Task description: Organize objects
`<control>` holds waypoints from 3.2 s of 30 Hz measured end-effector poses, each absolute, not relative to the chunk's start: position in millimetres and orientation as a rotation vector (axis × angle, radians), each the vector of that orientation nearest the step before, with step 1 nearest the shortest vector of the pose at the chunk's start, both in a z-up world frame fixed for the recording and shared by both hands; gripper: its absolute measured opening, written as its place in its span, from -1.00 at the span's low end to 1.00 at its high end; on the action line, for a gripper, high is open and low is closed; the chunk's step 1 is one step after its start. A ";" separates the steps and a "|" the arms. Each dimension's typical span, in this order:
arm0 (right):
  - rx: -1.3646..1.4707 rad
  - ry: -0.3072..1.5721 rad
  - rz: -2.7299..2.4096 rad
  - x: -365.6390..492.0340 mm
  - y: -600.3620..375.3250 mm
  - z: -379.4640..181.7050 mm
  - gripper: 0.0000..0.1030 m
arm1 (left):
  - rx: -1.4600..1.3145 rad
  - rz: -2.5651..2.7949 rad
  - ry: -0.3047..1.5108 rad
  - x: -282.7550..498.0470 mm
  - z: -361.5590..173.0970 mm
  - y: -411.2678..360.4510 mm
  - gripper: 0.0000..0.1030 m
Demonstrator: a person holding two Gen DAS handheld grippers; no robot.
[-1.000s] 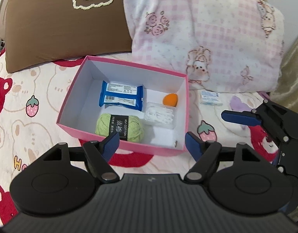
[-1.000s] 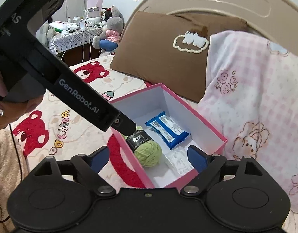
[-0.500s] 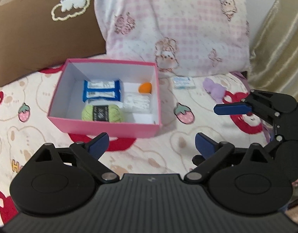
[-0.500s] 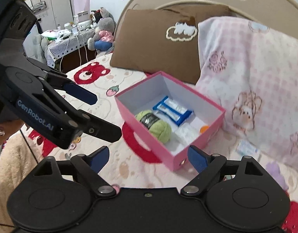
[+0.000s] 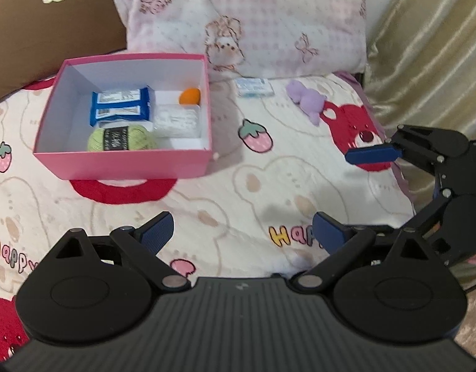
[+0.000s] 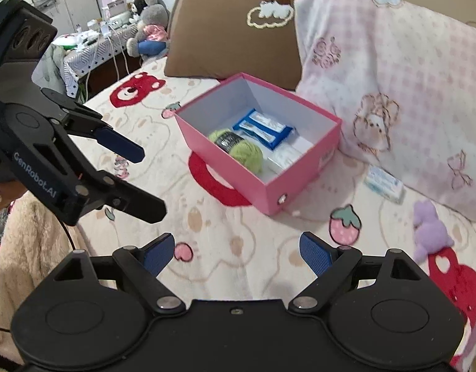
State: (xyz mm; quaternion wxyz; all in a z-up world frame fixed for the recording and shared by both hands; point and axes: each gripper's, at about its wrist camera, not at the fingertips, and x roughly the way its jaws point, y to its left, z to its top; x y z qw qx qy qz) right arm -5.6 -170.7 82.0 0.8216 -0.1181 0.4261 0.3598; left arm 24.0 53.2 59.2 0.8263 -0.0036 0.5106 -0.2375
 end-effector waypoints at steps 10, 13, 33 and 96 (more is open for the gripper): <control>-0.199 0.920 0.642 -0.5 -211.6 68.3 0.76 | -0.004 -0.605 1.084 32.5 43.9 11.1 0.87; -0.193 0.906 0.594 2.2 -225.1 62.2 0.76 | -0.005 -0.628 1.078 38.2 37.1 -6.5 0.86; -0.178 0.727 0.390 35.5 -280.9 8.0 0.76 | -0.030 -0.596 1.035 96.9 -19.6 -79.5 0.85; -0.005 0.713 0.259 207.3 -337.9 -125.0 0.10 | -0.148 -0.667 0.872 246.6 -138.6 -229.6 -0.20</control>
